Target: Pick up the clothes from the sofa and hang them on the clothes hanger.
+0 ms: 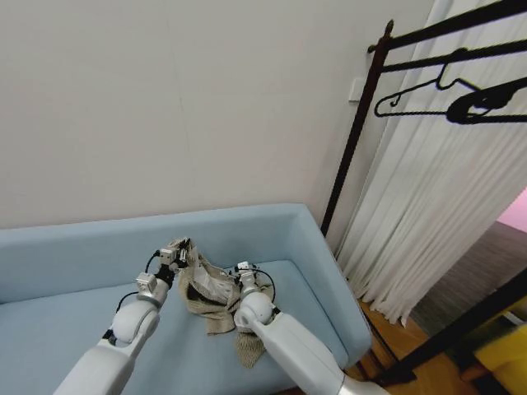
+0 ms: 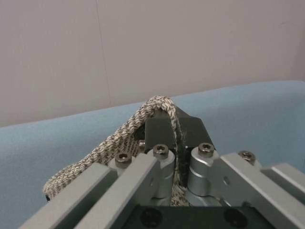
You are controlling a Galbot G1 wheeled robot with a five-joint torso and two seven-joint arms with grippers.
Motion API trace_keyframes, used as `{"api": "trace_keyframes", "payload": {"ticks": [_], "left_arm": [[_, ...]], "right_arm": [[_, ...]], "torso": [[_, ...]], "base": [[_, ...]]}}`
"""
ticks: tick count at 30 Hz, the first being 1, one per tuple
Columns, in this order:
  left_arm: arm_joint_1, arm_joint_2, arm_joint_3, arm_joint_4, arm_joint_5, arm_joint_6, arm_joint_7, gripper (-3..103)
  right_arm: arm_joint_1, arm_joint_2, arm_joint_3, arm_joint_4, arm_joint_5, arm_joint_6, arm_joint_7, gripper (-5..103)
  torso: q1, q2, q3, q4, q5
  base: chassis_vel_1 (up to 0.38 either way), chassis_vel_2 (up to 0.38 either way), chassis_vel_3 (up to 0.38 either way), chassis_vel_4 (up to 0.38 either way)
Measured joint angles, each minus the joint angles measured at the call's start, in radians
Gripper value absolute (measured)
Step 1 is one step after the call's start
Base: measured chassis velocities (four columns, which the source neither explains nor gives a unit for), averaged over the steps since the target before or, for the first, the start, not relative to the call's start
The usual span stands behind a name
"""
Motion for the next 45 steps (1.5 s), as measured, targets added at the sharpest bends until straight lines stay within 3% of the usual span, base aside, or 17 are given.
{"api": "trace_keyframes", "payload": {"ticks": [6,24,40,45], "left_arm": [[-0.012,-0.009,0.003,0.003,0.003,0.002,-0.001,2],[-0.008,-0.050,0.013,-0.012,0.034,0.005,-0.002,2],[-0.016,-0.076,0.017,-0.015,0.040,0.005,-0.002,2],[-0.004,-0.079,0.017,-0.027,0.042,0.005,0.000,2]], "right_arm": [[0.011,-0.026,-0.079,-0.021,-0.011,-0.029,0.011,100],[0.097,0.001,-0.202,-0.160,-0.022,-0.066,0.089,100],[0.092,-0.078,-0.197,-0.176,-0.021,-0.034,0.135,103],[0.092,-0.075,-0.177,-0.187,-0.024,0.002,0.131,95]], "torso": [[0.000,0.000,0.000,0.0000,0.0002],[0.000,0.000,0.000,0.0003,0.0003],[0.000,0.000,0.000,0.0001,0.0003],[0.000,0.000,0.000,0.0002,0.0004]], "base": [[0.000,0.000,0.000,0.000],[0.000,0.000,0.000,0.000],[0.000,0.000,0.000,0.000],[0.000,0.000,0.000,0.000]]}}
